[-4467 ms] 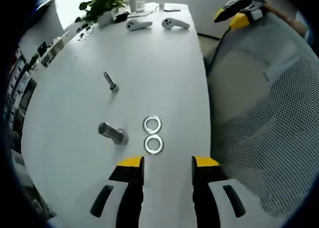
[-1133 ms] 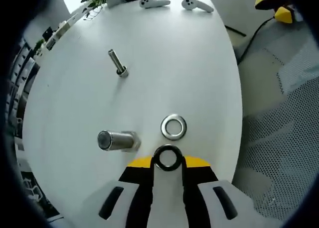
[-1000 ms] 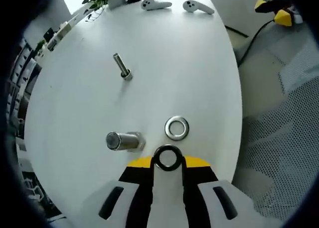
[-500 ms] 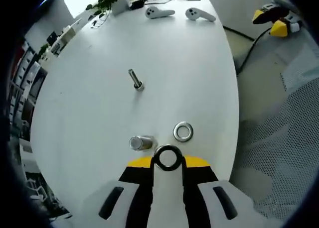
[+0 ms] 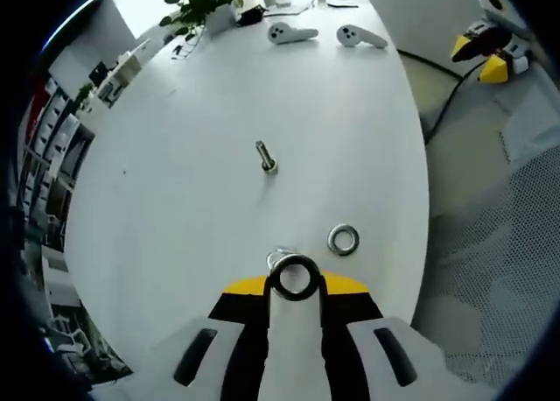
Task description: Place the washer onto the threaded stud by aligning its center hole with the stud, sliding it down to the base, and recovering from edge contact or off-axis alignment until the washer reaches the visible bottom stop.
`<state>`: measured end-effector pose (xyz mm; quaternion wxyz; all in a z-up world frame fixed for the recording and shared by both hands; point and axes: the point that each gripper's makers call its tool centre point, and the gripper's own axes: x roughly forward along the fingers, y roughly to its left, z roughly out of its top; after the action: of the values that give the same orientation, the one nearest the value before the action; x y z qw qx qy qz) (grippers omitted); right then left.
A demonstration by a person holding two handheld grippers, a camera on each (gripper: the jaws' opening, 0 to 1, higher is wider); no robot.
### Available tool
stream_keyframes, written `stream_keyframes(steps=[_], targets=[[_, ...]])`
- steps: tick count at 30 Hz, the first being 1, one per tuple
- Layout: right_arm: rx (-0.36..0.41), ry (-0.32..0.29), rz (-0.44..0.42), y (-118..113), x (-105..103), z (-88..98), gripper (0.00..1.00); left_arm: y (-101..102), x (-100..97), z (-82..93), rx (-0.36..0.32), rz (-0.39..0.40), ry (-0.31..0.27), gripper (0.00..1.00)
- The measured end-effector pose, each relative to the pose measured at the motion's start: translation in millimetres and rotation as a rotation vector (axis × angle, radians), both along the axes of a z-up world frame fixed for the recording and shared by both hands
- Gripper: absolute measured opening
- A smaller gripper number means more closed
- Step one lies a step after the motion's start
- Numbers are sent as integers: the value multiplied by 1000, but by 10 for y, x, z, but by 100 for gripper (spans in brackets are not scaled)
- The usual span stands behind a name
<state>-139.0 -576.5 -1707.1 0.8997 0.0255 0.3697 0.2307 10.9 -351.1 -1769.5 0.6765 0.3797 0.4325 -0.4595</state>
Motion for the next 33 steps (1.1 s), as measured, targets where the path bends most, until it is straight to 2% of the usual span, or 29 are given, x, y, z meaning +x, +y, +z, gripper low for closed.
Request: stream_keyframes(steps=[14,21,33], targets=[[-2,6,0,-1,-10,-7,29,-57,135,-128,38,-16,0,19],[-4,4,1,0,-9,-5,29,-61,141,-207,58,-19,21,19],[-3,15,1,3,-21,-16,28,-80,119,-538,146,-71,54,19]])
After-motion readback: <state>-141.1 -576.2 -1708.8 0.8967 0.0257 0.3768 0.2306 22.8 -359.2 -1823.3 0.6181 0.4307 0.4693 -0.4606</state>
